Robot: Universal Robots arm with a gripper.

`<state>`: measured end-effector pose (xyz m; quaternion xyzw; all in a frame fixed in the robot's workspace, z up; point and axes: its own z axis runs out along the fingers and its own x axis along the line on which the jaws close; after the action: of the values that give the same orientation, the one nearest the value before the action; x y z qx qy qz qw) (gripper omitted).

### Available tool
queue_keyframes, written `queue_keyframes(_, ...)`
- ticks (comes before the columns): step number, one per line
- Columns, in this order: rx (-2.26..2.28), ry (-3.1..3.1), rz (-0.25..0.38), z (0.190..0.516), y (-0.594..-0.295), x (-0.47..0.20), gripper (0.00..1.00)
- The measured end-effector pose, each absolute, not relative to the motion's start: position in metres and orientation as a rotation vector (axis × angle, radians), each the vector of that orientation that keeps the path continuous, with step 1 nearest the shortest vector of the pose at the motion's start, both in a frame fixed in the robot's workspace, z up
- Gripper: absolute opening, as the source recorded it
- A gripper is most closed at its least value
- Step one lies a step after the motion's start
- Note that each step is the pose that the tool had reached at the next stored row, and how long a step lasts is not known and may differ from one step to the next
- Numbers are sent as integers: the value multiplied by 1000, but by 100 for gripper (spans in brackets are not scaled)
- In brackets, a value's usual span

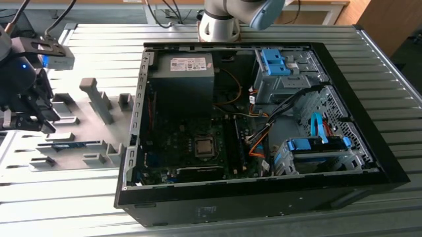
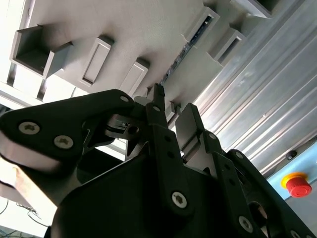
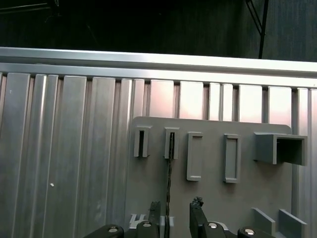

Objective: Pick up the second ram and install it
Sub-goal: 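Pick up the second ram and move it above second insertion slot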

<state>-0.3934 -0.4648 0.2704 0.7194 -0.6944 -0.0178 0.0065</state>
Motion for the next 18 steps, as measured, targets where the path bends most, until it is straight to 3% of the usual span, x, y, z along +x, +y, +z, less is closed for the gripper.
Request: queue_keyframes(18, 2263, -2183, -53, 245, -468, -397, 37)
